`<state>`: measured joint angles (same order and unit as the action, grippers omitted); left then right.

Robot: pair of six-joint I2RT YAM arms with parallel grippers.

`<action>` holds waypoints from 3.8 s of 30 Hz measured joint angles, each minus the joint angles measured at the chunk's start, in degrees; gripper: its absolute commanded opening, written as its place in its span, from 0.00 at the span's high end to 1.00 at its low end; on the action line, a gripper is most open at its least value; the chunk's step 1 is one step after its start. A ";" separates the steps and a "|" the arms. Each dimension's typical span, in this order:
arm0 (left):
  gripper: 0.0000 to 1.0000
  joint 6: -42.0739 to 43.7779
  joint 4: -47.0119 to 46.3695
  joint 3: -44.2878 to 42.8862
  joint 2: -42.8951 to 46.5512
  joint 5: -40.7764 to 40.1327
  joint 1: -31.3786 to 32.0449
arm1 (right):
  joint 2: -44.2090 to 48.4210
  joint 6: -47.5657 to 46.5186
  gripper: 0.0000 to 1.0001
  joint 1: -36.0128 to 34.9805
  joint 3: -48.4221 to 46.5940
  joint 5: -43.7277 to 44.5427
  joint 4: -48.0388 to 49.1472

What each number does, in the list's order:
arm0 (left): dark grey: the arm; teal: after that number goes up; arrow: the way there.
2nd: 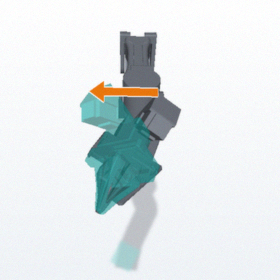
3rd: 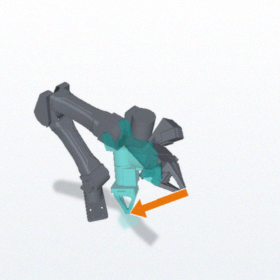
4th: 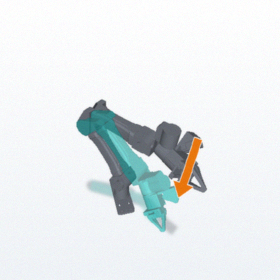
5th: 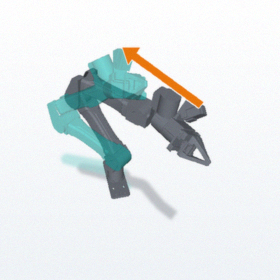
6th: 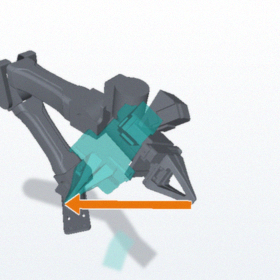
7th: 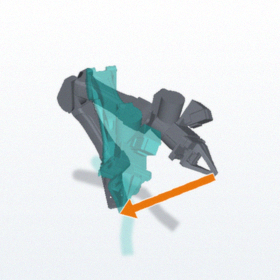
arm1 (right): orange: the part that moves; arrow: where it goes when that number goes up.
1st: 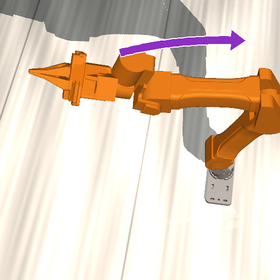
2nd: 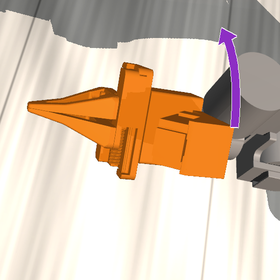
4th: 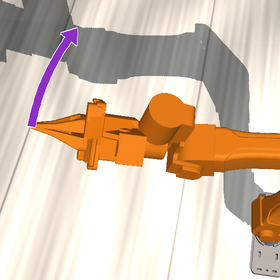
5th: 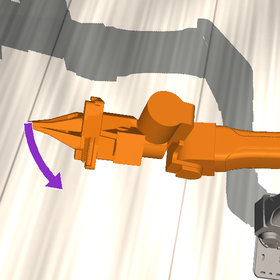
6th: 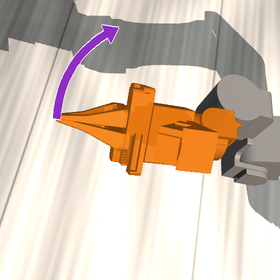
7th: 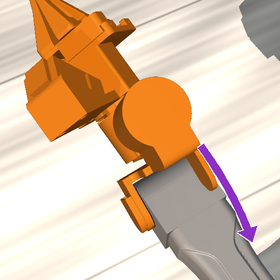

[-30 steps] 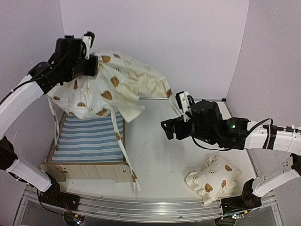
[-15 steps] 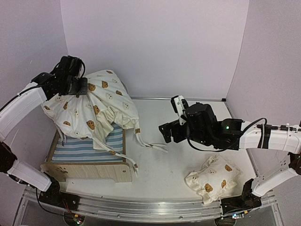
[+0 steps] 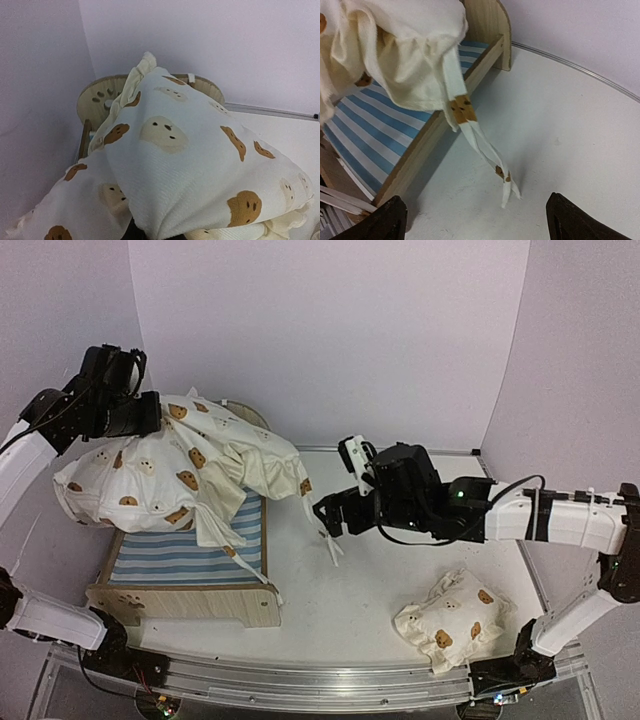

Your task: Set up the pet bed

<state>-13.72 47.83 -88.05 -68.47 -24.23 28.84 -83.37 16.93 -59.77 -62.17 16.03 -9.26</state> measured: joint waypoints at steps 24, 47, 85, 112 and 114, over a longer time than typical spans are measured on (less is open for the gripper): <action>1.00 -45.35 14.69 7.04 -2.64 -2.19 -0.02 | -53.72 32.74 0.60 10.10 -53.57 -34.80 12.22; 0.01 -24.26 1.90 18.49 5.42 1.60 -1.14 | -63.63 13.86 0.02 15.80 -72.70 -34.75 -1.99; 1.00 -5.88 -15.87 12.09 -17.42 11.21 -22.69 | -48.61 20.57 1.00 8.00 -47.28 -33.29 11.87; 0.01 -4.94 -4.31 12.79 -2.40 10.16 -23.76 | -16.06 -12.83 0.19 0.28 -24.00 -32.89 -15.37; 0.01 -5.18 -4.28 12.79 -1.33 12.70 -23.78 | -16.22 -17.22 0.29 -2.34 -24.52 -35.45 -16.06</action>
<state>-18.90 43.55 -75.26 -69.80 -11.53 5.06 -99.59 -0.30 -62.11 -86.70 -19.42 -25.32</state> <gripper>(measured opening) 0.994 0.837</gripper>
